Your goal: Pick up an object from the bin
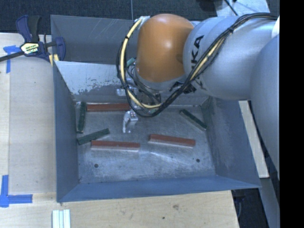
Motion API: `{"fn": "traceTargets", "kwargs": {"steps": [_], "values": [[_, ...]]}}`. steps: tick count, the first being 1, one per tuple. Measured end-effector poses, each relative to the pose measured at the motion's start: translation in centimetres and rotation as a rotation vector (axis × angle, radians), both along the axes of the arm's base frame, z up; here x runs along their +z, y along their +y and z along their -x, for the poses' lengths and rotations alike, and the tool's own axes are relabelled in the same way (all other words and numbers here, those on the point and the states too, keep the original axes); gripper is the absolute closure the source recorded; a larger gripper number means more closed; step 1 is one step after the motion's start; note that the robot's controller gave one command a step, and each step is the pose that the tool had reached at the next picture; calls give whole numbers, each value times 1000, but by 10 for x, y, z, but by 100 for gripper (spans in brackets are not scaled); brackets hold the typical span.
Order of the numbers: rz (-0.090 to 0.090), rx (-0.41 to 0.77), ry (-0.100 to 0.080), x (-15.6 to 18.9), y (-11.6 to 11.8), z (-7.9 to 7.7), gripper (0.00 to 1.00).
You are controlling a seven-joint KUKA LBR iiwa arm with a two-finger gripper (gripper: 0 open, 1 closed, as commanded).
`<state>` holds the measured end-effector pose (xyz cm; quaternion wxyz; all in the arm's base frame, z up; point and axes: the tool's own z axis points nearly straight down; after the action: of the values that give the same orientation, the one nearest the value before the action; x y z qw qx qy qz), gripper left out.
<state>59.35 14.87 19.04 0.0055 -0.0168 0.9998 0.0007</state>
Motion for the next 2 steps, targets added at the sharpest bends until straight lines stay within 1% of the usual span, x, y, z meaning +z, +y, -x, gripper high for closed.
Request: {"fn": "traceTargets", "kwargs": {"steps": [1,2], "values": [[-1,114,-11,-113,17,1,100],[-1,113,-11,-113,17,1,100]]}}
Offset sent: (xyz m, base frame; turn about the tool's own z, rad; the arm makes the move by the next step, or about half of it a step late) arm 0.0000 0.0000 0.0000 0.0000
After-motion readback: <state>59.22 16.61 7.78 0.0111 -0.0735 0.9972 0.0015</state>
